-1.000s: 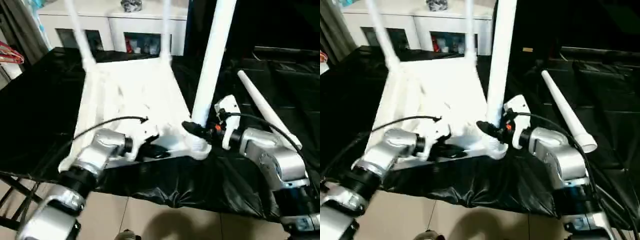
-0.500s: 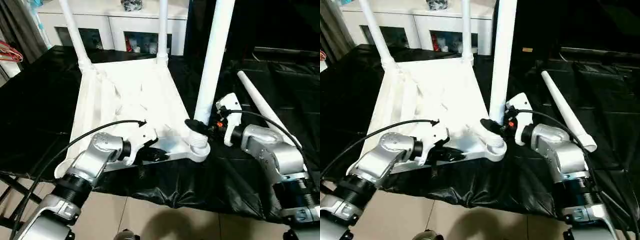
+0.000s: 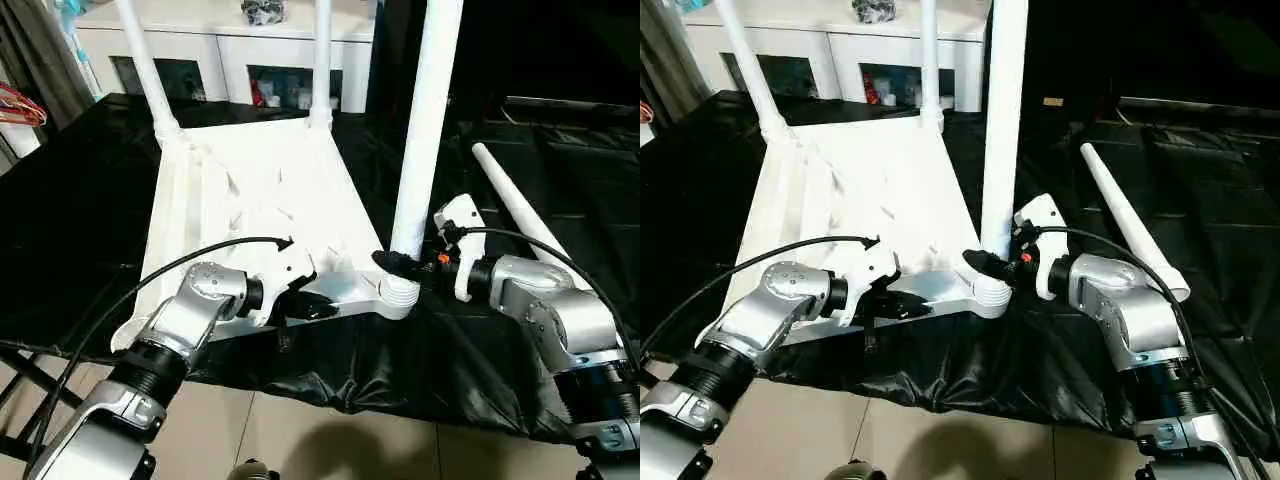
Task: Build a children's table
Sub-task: Insert table leg to table base
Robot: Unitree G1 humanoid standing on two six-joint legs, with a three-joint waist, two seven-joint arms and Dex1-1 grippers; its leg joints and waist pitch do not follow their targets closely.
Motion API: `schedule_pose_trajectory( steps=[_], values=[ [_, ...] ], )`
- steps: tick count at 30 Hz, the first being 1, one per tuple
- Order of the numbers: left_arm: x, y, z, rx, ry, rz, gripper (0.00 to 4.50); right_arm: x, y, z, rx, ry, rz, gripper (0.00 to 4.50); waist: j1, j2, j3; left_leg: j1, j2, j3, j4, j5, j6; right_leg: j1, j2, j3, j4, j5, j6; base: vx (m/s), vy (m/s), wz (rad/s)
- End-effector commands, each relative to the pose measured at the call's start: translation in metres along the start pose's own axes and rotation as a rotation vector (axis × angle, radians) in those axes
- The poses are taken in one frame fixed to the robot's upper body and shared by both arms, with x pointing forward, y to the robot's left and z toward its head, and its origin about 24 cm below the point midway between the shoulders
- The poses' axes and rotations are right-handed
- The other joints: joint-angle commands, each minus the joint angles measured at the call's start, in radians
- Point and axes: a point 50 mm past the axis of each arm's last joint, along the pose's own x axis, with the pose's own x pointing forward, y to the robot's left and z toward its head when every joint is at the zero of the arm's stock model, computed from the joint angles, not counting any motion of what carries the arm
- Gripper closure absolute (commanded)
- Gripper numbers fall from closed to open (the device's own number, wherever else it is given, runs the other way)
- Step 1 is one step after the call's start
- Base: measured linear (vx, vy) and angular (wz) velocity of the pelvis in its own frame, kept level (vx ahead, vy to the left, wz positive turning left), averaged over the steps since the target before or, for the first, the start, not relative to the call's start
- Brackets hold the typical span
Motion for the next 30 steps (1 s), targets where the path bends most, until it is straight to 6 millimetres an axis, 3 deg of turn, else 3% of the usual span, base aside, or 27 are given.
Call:
schedule_pose_trajectory(
  steps=[1,5,12,18,19,21,24,25,26,27,30],
  values=[
    [-0.012,0.008,0.006,0.017,-0.020,0.025,4.50,0.001,-0.003,-0.007,0.010,0.018,-0.023,2.63,0.006,-0.014,-0.074,0.013,0.019,-0.007,-0.067,-0.203,0.008,0.054,-0.081,0.042,-0.079,-0.293,-0.151,0.000,0.000,0.00],
    [-0.013,0.007,0.005,0.020,-0.014,0.020,4.50,0.007,-0.004,-0.008,0.046,-0.012,-0.028,2.63,0.006,-0.011,-0.075,0.014,0.021,-0.008,-0.068,-0.201,0.007,0.054,-0.078,0.042,-0.073,-0.250,-0.168,0.000,0.000,0.00],
    [-0.015,0.011,0.004,0.016,-0.005,0.049,4.50,0.007,-0.003,-0.017,0.129,-0.035,-0.012,2.63,0.005,-0.007,-0.074,0.015,0.021,-0.008,-0.069,-0.223,0.002,0.055,-0.080,0.042,-0.076,-0.262,-0.170,0.000,0.000,0.00],
    [-0.014,0.014,0.007,0.009,-0.014,0.070,4.50,-0.002,-0.004,-0.041,0.214,-0.041,-0.061,2.63,0.009,0.003,-0.075,0.018,0.022,-0.010,-0.070,-0.237,-0.004,0.054,-0.079,0.041,-0.076,-0.249,-0.175,0.000,0.000,0.00],
    [-0.014,0.015,0.007,0.009,-0.014,0.074,4.50,-0.003,-0.004,-0.045,0.220,-0.039,-0.067,2.63,0.008,0.008,-0.073,0.018,0.022,-0.010,-0.071,-0.252,-0.006,0.052,-0.080,0.041,-0.079,-0.262,-0.175,0.000,0.000,0.00],
    [-0.014,0.016,0.007,0.010,-0.014,0.079,4.50,-0.004,-0.004,-0.050,0.229,-0.041,-0.081,2.63,0.008,0.001,-0.072,0.019,0.020,-0.009,-0.073,-0.267,-0.008,0.055,-0.080,0.040,-0.084,-0.292,-0.167,0.000,0.000,0.00],
    [-0.014,0.019,0.009,0.011,-0.016,0.097,4.50,-0.005,-0.004,-0.061,0.255,-0.065,-0.133,2.63,0.007,0.014,-0.066,0.026,0.020,-0.012,-0.077,-0.324,-0.017,0.049,-0.082,0.039,-0.095,-0.372,-0.152,0.000,0.000,0.00],
    [-0.014,0.019,0.009,0.011,-0.016,0.097,4.50,-0.005,-0.004,-0.061,0.255,-0.065,-0.133,2.63,0.004,0.010,-0.062,0.031,0.019,-0.014,-0.080,-0.363,-0.020,0.049,-0.082,0.036,-0.102,-0.429,-0.140,0.000,0.000,0.00],
    [-0.014,0.020,0.009,0.011,-0.016,0.100,4.50,-0.006,-0.003,-0.063,0.257,-0.066,-0.136,2.63,0.004,0.010,-0.062,0.031,0.019,-0.014,-0.080,-0.363,-0.020,0.049,-0.082,0.036,-0.102,-0.429,-0.140,0.000,0.000,0.00],
    [-0.014,0.022,0.010,0.015,-0.016,0.118,4.50,-0.007,0.000,-0.069,0.250,-0.068,-0.151,2.63,0.001,0.012,-0.058,0.039,0.019,-0.017,-0.083,-0.402,-0.024,0.046,-0.083,0.034,-0.112,-0.495,-0.121,0.000,0.000,0.00],
    [-0.015,0.024,0.010,0.017,-0.019,0.137,4.50,-0.008,0.004,-0.075,0.242,-0.071,-0.179,2.63,0.001,0.011,-0.060,0.039,0.019,-0.020,-0.086,-0.406,-0.021,0.045,-0.085,0.034,-0.117,-0.527,-0.102,0.000,0.000,0.00]
  ],
)
